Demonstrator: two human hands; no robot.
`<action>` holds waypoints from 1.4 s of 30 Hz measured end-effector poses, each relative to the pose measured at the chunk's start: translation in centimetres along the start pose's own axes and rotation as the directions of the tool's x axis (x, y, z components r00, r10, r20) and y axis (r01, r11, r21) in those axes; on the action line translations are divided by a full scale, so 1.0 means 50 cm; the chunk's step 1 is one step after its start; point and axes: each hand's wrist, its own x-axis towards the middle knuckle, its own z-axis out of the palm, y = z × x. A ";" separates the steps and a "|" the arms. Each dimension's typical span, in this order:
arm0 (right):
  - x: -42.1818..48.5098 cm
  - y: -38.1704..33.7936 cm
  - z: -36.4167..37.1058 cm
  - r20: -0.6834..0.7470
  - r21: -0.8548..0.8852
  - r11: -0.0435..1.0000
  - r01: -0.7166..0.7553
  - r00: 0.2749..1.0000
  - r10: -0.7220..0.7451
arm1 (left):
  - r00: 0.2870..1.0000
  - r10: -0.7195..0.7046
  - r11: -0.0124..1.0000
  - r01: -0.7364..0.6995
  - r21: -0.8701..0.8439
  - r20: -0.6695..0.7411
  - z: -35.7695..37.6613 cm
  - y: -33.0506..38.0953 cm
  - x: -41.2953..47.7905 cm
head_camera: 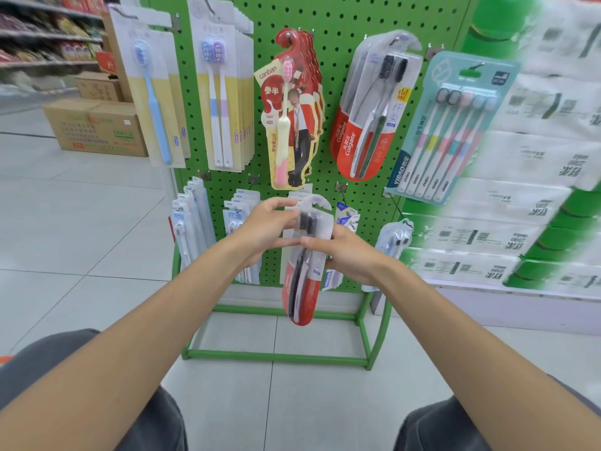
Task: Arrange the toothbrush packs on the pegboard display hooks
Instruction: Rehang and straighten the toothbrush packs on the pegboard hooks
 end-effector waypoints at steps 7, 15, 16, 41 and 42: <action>0.011 -0.005 -0.013 -0.082 0.090 0.995 0.031 0.996 -0.024 | 0.994 0.104 0.980 -0.098 0.174 -0.024 -0.008 -0.004 0.008; 0.019 -0.027 -0.038 -0.243 0.065 0.995 0.073 0.969 -0.055 | 0.995 0.097 0.988 -0.098 0.118 0.020 -0.006 0.025 0.007; 0.017 -0.039 -0.043 -0.235 0.050 0.995 0.085 0.969 -0.071 | 0.994 0.105 0.988 -0.108 0.112 0.027 -0.005 0.034 0.008; 0.032 -0.503 -0.274 -0.357 -0.724 0.672 0.155 0.750 -0.557 | 0.886 0.458 0.694 -0.305 0.653 -0.074 0.039 0.452 0.092; 0.040 -0.510 -0.287 -0.345 -0.726 0.676 0.126 0.783 -0.517 | 0.880 0.471 0.682 -0.319 0.658 -0.062 0.042 0.464 0.098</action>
